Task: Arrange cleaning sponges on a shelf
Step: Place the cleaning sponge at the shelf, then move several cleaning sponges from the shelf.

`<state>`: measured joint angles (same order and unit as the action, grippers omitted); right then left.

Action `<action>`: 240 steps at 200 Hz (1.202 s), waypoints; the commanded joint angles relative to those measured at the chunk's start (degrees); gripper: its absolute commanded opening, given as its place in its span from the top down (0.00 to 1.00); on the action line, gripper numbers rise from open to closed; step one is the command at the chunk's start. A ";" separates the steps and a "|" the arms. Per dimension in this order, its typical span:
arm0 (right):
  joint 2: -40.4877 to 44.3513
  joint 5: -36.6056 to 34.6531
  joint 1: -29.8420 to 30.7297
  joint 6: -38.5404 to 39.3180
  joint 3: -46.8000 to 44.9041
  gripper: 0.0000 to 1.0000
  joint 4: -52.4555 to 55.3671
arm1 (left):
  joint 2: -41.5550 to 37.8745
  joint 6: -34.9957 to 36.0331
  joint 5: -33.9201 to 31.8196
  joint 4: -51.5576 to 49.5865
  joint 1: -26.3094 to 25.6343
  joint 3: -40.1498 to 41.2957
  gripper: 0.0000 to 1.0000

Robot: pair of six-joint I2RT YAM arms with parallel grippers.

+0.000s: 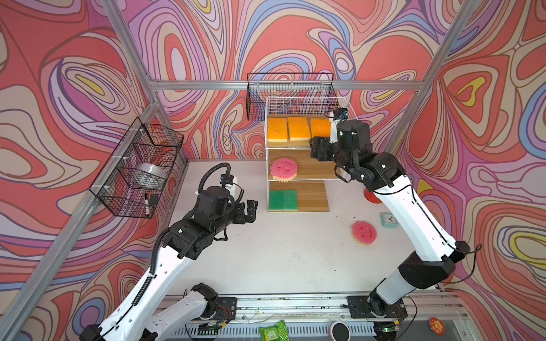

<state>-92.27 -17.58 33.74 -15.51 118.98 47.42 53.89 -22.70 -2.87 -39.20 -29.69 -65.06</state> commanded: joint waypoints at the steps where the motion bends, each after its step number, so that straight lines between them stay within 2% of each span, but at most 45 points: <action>1: 1.21 3.22 -0.05 -0.62 1.38 0.11 1.75 | 0.07 0.66 -0.33 -0.08 -0.24 0.79 0.00; 31: 3.57 2.53 -0.07 -1.71 -0.96 0.10 0.01 | -0.10 0.65 -0.55 -0.17 -0.19 0.91 0.00; 42: 4.09 1.70 -0.04 -1.96 -1.39 0.02 -0.67 | -0.10 0.64 -0.55 -0.26 -0.20 0.97 0.00; 47: 4.11 1.31 -0.07 -2.00 -1.19 0.02 -0.67 | -0.10 0.64 -0.55 -0.26 -0.28 0.94 0.00; 105: -2.38 -1.40 -0.57 -2.91 9.31 0.02 4.48 | -0.19 0.48 -0.31 -0.26 -0.19 0.89 0.00; 139: -9.77 1.76 -4.64 -5.82 21.86 0.02 10.34 | -0.25 0.42 -0.16 -0.23 -0.24 0.92 0.00; 157: -12.93 4.13 -6.62 -7.08 25.52 0.02 12.04 | -0.23 0.64 -0.46 -0.26 -0.19 0.75 0.00; 181: -14.27 6.87 -9.00 -8.47 25.24 0.02 11.82 | 0.14 0.81 -0.44 -0.61 -0.22 0.30 0.00; 240: -16.26 9.65 -10.10 -8.49 24.02 0.02 11.28 | 0.08 0.66 -0.38 -0.53 -0.26 0.44 0.00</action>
<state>-107.63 -9.43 24.29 -23.33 143.24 57.98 53.89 -22.68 -2.87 -39.22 -29.69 -64.71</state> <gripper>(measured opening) 0.982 0.998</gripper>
